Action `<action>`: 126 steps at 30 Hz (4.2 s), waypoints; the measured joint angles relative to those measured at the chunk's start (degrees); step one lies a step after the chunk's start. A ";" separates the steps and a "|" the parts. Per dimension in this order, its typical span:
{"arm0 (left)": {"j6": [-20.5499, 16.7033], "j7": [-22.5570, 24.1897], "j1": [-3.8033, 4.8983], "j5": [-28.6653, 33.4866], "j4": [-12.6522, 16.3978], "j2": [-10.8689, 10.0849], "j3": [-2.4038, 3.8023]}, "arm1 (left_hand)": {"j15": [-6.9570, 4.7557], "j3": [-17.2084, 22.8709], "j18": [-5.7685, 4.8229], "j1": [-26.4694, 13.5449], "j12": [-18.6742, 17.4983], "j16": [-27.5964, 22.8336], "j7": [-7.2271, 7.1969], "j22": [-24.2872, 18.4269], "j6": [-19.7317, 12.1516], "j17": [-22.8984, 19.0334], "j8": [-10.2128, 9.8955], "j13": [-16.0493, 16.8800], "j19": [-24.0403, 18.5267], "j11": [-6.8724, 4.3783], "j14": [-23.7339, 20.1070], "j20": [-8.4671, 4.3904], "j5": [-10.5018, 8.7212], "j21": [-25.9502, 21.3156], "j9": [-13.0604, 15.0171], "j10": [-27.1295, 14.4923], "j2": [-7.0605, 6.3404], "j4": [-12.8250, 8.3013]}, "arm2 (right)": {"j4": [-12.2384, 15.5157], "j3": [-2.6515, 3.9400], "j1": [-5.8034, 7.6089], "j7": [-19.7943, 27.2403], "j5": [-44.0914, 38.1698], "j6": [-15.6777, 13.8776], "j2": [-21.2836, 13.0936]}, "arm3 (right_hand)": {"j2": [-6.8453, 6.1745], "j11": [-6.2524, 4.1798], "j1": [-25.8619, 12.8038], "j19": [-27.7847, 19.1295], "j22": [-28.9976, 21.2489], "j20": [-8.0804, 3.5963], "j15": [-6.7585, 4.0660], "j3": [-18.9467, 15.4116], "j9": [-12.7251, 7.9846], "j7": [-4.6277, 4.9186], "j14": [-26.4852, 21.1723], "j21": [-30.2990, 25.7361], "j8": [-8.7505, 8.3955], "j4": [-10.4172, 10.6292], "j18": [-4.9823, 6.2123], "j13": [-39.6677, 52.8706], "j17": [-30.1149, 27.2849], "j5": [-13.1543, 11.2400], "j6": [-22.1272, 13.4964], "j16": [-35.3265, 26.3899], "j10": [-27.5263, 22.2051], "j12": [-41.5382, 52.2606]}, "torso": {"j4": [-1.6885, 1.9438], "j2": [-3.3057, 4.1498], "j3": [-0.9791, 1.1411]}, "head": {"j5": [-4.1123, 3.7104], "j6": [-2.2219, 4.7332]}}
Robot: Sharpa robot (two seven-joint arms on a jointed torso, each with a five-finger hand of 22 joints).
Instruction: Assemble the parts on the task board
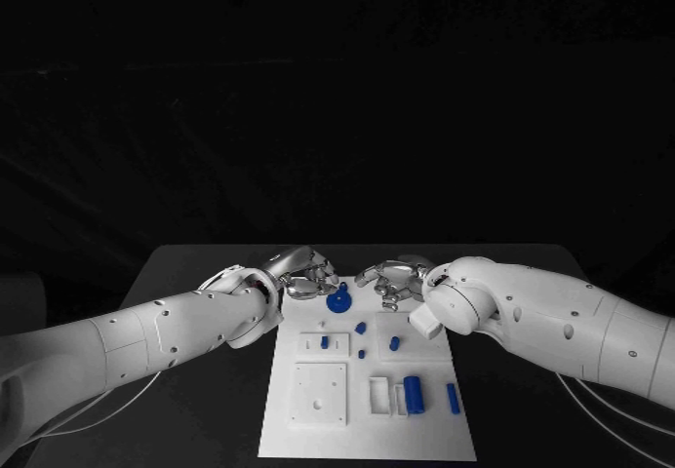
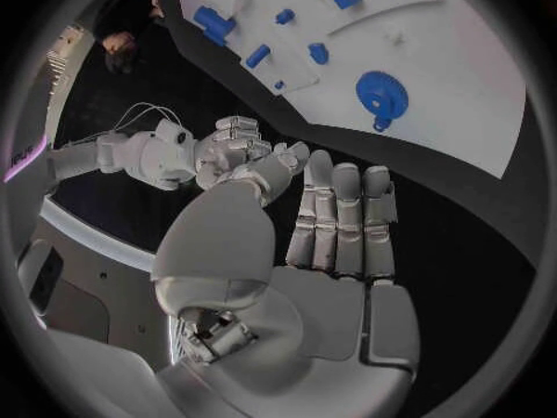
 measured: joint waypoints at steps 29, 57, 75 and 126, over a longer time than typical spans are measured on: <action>1.11 -0.83 0.03 1.02 -0.29 0.46 -0.06 | 0.43 0.27 0.00 0.17 -2.21 -0.44 0.72 0.03 -1.37 -0.63 -1.02 -1.42 0.21 1.00 -0.24 -0.21 0.00 -0.05 -0.76 -1.24 -1.31 -1.14 | 0.55 -0.06 -0.44 1.27 -20.13 0.01 -1.62 | 0.43 -0.51 3.55 0.73 0.03 -1.15 -0.71 1.93 0.29 -0.49 0.76 2.01 0.00 -2.96 -0.61 -0.25 0.77 -1.08 1.12 1.51 0.53 1.44 | -0.04 -0.01 0.04 | 0.13 -0.23; 15.06 -7.38 0.26 -18.64 -7.70 11.67 -4.66 | 1.42 0.30 0.00 3.40 -3.22 -0.93 1.01 0.01 -4.96 -1.00 -2.27 -2.21 -0.65 1.96 -2.11 0.20 -0.88 -0.89 -1.62 -4.22 -4.74 -3.80 | 0.60 0.46 -0.47 4.59 -29.64 -6.29 -5.06 | 0.25 -0.60 4.19 1.24 0.02 -1.26 -0.60 3.30 0.32 -0.64 1.45 2.66 0.00 -2.11 -0.89 -0.66 1.00 -1.03 1.84 1.78 1.26 1.71 | -0.20 0.03 0.15 | -0.10 -0.33; 15.65 -8.02 -0.01 -20.65 -12.49 14.69 -4.90 | 0.48 0.30 -0.01 2.62 -0.32 1.29 1.18 0.00 -6.73 -0.27 -2.99 -0.98 0.32 1.33 -1.16 -0.11 -1.33 0.22 -2.47 -3.58 -3.97 -2.06 | 1.22 0.78 -0.47 4.81 -29.78 -6.89 -5.19 | 0.25 -0.51 4.19 1.42 0.01 -1.24 -0.78 3.48 0.32 -0.69 1.64 2.66 0.00 -1.93 -0.91 -0.74 1.05 -0.36 1.99 1.77 1.35 1.69 | -0.45 0.20 0.05 | -0.53 -0.49; 12.63 -6.92 -2.05 -21.72 -18.46 18.63 -4.59 | 0.59 0.62 0.00 4.08 1.27 1.96 0.39 0.02 -7.14 -0.84 -1.16 -0.90 -0.03 1.15 -1.68 -0.02 -1.77 0.21 -1.98 -5.03 -4.52 -3.32 | 1.81 0.93 -0.43 4.81 -29.84 -6.88 -5.19 | 0.01 -0.51 3.95 1.75 0.00 -1.16 -0.77 3.62 0.30 -0.65 1.63 2.87 0.00 -1.79 -0.90 -0.83 1.07 -0.14 1.94 1.74 1.35 1.84 | -0.29 0.13 0.05 | -1.06 -1.05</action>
